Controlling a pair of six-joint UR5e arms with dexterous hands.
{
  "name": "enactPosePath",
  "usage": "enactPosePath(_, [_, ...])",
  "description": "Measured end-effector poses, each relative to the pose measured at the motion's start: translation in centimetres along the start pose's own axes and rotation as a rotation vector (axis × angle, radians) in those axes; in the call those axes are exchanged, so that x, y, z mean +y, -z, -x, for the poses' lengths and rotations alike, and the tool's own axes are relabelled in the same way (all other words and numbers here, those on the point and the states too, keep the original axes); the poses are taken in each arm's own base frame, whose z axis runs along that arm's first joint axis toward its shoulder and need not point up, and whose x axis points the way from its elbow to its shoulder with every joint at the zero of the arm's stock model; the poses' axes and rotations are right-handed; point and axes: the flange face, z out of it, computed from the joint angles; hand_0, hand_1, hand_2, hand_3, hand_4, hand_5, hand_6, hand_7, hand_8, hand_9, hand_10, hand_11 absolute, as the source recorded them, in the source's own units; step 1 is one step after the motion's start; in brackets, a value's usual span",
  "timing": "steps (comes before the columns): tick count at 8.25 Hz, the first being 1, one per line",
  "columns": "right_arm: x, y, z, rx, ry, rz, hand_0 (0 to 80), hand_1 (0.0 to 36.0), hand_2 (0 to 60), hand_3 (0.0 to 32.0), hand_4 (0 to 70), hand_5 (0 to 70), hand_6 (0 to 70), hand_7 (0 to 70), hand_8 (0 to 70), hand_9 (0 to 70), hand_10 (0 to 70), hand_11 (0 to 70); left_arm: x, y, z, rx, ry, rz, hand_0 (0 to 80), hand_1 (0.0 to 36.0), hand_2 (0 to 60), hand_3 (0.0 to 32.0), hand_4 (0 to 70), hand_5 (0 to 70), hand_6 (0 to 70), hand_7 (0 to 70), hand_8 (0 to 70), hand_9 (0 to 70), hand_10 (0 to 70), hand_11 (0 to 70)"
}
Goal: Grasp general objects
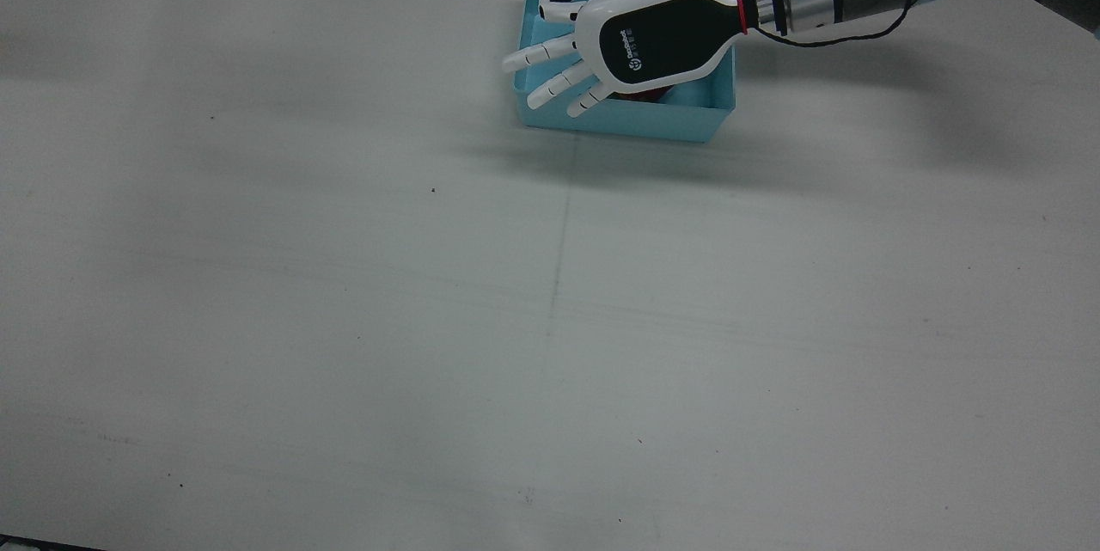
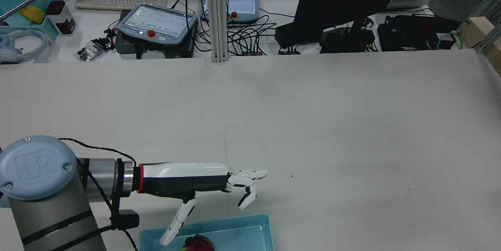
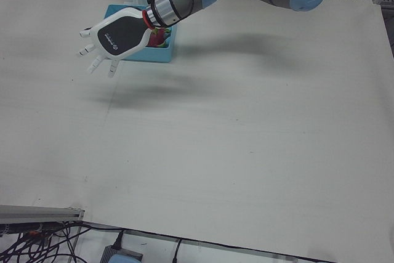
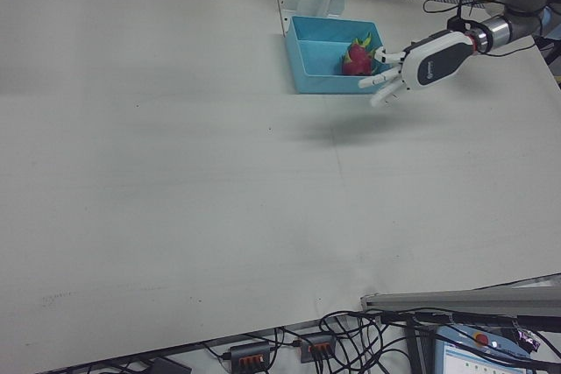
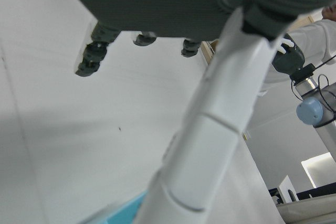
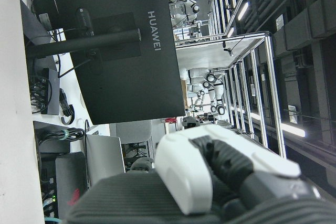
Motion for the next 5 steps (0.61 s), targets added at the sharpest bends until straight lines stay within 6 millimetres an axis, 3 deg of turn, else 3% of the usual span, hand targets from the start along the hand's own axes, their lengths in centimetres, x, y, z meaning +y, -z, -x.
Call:
enactPosePath(2, [0.0,0.0,0.0,0.0,0.0,0.001,0.0,0.0,0.0,0.0,0.0,0.0,0.0,0.0,0.0,0.0,0.0,0.0,-9.6,4.5,-3.1,0.084,0.004,-0.158,80.0,18.2,0.0,11.6,14.2,70.0,9.9,24.8,13.6,4.9,7.0,12.2])
enactPosePath(3, [0.1,0.0,0.0,0.0,0.0,0.001,0.0,0.0,0.0,0.0,0.0,0.0,0.0,0.0,0.0,0.0,0.0,0.0,-13.6,7.2,-4.5,0.149,0.013,-0.254,80.0,25.3,0.0,10.0,15.8,70.0,10.0,23.0,7.6,4.5,8.8,15.8])
enactPosePath(4, [0.1,0.0,0.0,0.0,0.0,0.001,0.0,0.0,0.0,0.0,0.0,0.0,0.0,0.0,0.0,0.0,0.0,0.0,-17.2,10.0,-4.4,0.235,0.057,-0.348,80.0,31.3,0.0,11.2,13.5,70.0,7.4,15.2,0.4,1.6,8.0,15.4])
enactPosePath(5, [0.0,0.0,0.0,0.0,0.0,0.001,0.0,0.0,0.0,0.0,0.0,0.0,0.0,0.0,0.0,0.0,0.0,0.0,-20.5,13.1,-3.8,0.314,0.091,-0.443,80.0,28.0,0.0,13.0,12.9,70.0,8.8,16.4,0.7,1.8,6.4,12.8])
